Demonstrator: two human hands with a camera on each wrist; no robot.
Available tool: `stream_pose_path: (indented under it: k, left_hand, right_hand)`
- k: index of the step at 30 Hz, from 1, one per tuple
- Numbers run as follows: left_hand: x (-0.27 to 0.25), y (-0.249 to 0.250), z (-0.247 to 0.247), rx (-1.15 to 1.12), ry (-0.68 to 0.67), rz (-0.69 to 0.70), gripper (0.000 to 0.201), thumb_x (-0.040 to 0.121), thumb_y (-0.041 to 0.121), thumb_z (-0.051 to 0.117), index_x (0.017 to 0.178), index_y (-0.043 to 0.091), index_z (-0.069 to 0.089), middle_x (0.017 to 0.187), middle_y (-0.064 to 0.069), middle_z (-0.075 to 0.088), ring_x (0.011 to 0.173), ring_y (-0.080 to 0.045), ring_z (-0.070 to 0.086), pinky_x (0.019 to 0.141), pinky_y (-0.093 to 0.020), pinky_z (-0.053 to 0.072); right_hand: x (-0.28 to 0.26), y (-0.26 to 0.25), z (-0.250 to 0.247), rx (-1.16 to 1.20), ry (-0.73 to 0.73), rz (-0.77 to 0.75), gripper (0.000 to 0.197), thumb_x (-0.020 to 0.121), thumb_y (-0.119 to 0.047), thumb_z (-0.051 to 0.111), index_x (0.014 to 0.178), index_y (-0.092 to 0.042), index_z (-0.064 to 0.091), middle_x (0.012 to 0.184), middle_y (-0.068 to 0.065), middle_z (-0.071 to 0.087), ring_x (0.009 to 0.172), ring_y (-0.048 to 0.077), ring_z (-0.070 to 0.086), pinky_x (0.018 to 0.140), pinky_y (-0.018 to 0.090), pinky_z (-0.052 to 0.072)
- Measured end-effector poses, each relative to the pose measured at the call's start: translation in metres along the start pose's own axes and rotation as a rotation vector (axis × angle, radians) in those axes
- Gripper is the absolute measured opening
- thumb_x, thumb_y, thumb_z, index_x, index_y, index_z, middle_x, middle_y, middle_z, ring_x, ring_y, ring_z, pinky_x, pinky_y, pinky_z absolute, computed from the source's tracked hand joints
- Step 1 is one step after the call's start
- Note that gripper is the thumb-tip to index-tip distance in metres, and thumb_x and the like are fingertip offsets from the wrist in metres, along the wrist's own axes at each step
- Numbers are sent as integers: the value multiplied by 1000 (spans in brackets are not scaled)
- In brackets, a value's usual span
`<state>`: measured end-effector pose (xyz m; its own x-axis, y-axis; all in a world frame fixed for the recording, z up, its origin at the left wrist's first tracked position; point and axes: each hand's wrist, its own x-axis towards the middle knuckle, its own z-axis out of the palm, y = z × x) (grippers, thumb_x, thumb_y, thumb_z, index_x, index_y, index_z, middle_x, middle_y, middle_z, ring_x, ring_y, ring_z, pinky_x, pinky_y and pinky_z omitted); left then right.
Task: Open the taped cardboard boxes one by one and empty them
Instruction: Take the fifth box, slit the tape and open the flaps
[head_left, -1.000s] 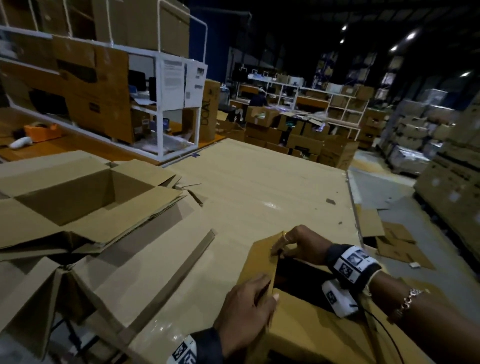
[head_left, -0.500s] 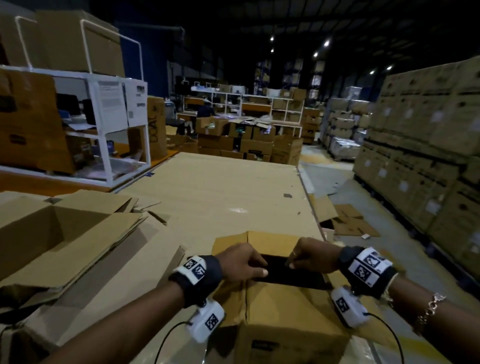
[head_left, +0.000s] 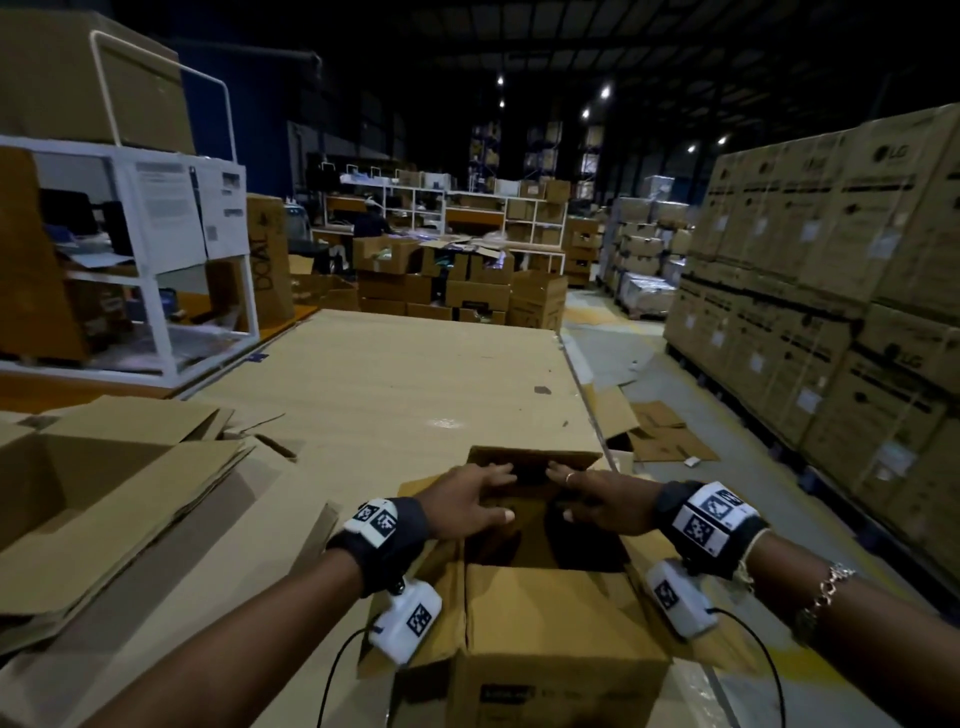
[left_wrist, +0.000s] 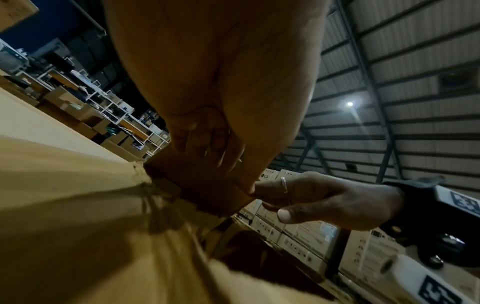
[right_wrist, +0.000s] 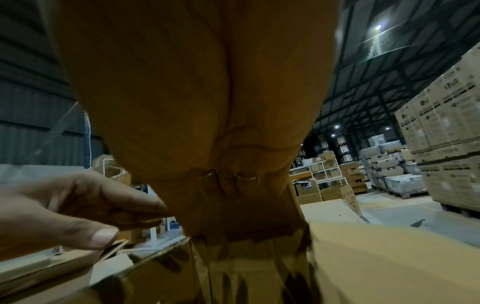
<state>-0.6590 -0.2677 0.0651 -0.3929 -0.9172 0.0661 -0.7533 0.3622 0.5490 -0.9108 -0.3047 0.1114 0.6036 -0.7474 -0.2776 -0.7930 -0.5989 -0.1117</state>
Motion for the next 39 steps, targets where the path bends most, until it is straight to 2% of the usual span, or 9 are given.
stream_pose_path:
  k: [6, 10, 13, 17, 20, 24, 28, 34, 39]
  left_hand:
    - [43, -8, -23, 178, 26, 19, 64, 92, 26, 71, 150, 25, 44, 162, 7, 32, 151, -14, 23, 122, -35, 22]
    - [72, -19, -32, 289, 0, 4, 67, 89, 21, 74, 150, 22, 46, 160, 3, 36, 147, -20, 31, 116, -32, 28]
    - [89, -31, -35, 307, -18, 17, 53, 86, 15, 77, 137, 16, 60, 153, 3, 47, 141, -20, 42, 112, -32, 37]
    - [102, -49, -36, 300, -56, 10, 44, 87, 7, 74, 130, 14, 66, 148, -1, 53, 135, -20, 50, 106, -29, 41]
    - [107, -64, -37, 279, -60, 6, 47, 87, 7, 74, 132, 15, 65, 141, -4, 60, 135, -19, 51, 109, -29, 39]
    - [108, -87, -30, 209, -131, 44, 48, 89, 19, 74, 135, 19, 62, 135, -1, 64, 126, -17, 59, 107, -34, 48]
    - [105, -103, -20, 154, -113, 51, 45, 94, 22, 69, 138, 24, 59, 133, 6, 64, 118, -9, 63, 103, -31, 50]
    - [94, -101, -12, 122, -12, 79, 40, 95, 19, 65, 135, 21, 62, 128, 4, 68, 110, -7, 65, 98, -33, 53]
    - [103, -89, -18, 158, -81, 129, 53, 94, 18, 68, 144, 23, 54, 145, 4, 56, 128, -9, 54, 107, -22, 41]
  right_hand:
    - [39, 8, -36, 0, 80, -47, 57, 104, -34, 47, 155, -15, 29, 166, -5, 10, 148, 21, 29, 119, 36, 28]
    - [66, 19, -41, -32, 39, -41, 34, 103, -38, 49, 121, -11, 60, 157, -11, 28, 129, 24, 50, 102, 33, 42]
    - [87, 41, -32, -19, 47, -36, 39, 98, -45, 55, 124, -17, 60, 147, 2, 50, 125, 28, 55, 101, 45, 47]
    - [112, 66, -20, -4, -6, -87, 50, 96, -35, 60, 143, -20, 50, 151, -3, 47, 134, 21, 49, 108, 44, 44]
    - [122, 72, -17, 23, -40, -142, 57, 96, -27, 62, 150, -23, 42, 150, -8, 47, 135, 11, 45, 111, 34, 40]
    - [131, 84, -9, 109, -31, -185, 54, 98, -10, 58, 147, -30, 47, 119, -15, 59, 98, -2, 57, 80, 15, 44]
    - [138, 90, -2, 181, -29, -221, 52, 99, -8, 54, 145, -32, 48, 111, -25, 60, 84, -27, 51, 70, -3, 37]
    - [136, 91, 1, 190, -10, -248, 49, 100, -10, 53, 146, -29, 49, 118, -17, 64, 86, -17, 54, 70, -4, 36]
    - [128, 108, 0, 226, -36, -228, 39, 100, -19, 58, 138, -19, 59, 98, -13, 69, 75, -10, 61, 67, 7, 45]
